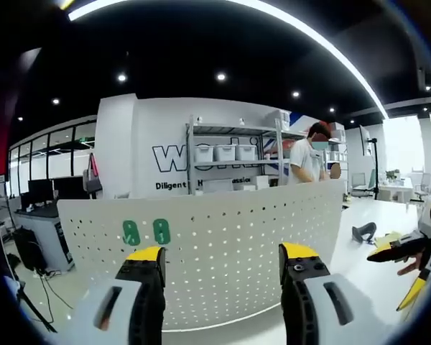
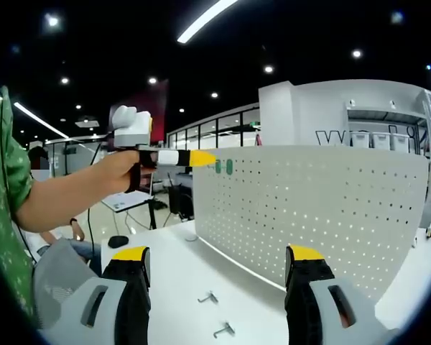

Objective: Insert the hook assembly into the mounting plate slot until the hook locks in place.

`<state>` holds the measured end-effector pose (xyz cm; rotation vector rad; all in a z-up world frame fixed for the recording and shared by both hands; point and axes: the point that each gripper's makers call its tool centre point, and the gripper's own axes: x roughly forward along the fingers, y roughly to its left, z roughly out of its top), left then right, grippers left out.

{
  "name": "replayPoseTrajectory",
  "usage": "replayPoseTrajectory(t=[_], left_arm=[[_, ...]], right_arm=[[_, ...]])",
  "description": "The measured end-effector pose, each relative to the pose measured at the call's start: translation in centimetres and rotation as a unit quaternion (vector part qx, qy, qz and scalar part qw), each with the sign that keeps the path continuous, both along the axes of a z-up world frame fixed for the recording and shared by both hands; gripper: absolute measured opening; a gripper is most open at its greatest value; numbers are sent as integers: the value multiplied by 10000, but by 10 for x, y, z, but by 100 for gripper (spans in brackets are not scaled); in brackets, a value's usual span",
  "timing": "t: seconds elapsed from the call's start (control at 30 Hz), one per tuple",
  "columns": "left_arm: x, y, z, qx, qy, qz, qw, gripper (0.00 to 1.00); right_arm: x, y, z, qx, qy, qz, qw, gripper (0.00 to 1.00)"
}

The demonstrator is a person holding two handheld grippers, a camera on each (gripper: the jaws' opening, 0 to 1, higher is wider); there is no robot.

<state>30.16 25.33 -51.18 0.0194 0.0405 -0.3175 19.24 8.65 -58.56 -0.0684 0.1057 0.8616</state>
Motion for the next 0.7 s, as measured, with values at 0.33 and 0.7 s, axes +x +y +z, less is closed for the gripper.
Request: replayPoseTrajectory(t=[0.33, 0.7], left_arm=[[-27, -2, -10, -27, 47, -91, 9999, 67], [-62, -10, -29, -15, 147, -209, 9997, 67]], right_arm=[[-3, -2, -1, -17, -6, -2, 10000, 78], [-7, 0, -5, -31, 18, 32, 10000, 78]])
